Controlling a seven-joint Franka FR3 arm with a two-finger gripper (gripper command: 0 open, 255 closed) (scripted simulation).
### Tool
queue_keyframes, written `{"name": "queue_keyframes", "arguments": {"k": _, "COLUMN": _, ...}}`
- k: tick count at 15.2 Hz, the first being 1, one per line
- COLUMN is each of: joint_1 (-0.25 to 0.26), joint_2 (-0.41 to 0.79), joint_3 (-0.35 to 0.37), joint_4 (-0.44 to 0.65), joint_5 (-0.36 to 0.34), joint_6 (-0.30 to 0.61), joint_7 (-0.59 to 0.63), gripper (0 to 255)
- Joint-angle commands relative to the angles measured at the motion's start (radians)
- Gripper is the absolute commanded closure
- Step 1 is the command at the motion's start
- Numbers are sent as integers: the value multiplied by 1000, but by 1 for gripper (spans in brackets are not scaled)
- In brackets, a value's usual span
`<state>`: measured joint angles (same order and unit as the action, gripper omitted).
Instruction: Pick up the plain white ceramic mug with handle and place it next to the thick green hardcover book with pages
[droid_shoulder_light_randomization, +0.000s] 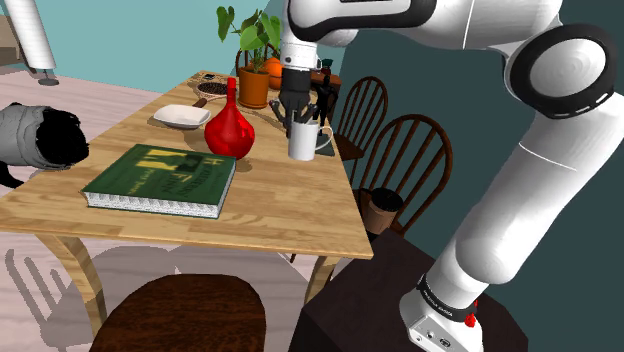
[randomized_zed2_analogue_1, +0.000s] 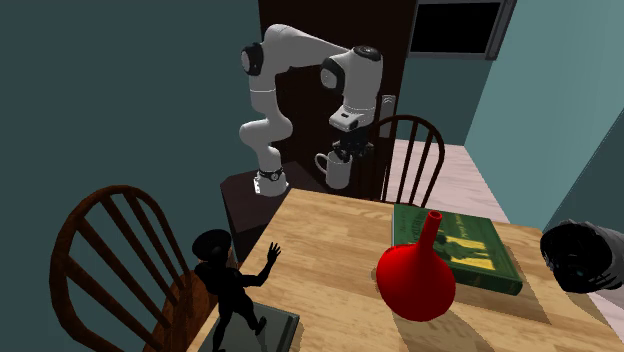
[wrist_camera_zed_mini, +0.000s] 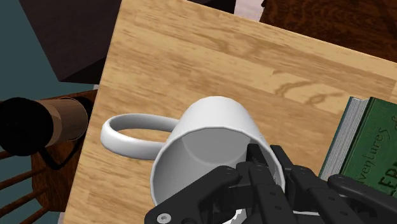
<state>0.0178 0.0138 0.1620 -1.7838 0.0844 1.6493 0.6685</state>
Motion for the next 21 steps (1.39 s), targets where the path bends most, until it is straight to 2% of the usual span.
{"name": "queue_keyframes", "arguments": {"k": 1, "joint_1": 21, "joint_2": 59, "joint_3": 20, "joint_4": 71, "joint_5": -4, "joint_6": -8, "joint_7": 44, "gripper": 255}}
{"name": "queue_keyframes", "arguments": {"k": 7, "joint_1": 92, "joint_2": 269, "joint_3": 62, "joint_4": 347, "joint_5": -39, "joint_6": -68, "joint_7": 160, "gripper": 255}}
{"name": "queue_keyframes", "arguments": {"k": 9, "joint_1": 130, "joint_2": 376, "joint_3": 74, "joint_4": 500, "joint_5": -60, "joint_6": -112, "joint_7": 206, "gripper": 255}}
{"name": "queue_keyframes", "arguments": {"k": 21, "joint_1": 125, "joint_2": 368, "joint_3": 69, "joint_4": 326, "joint_5": -57, "joint_6": 52, "joint_7": 192, "gripper": 255}}
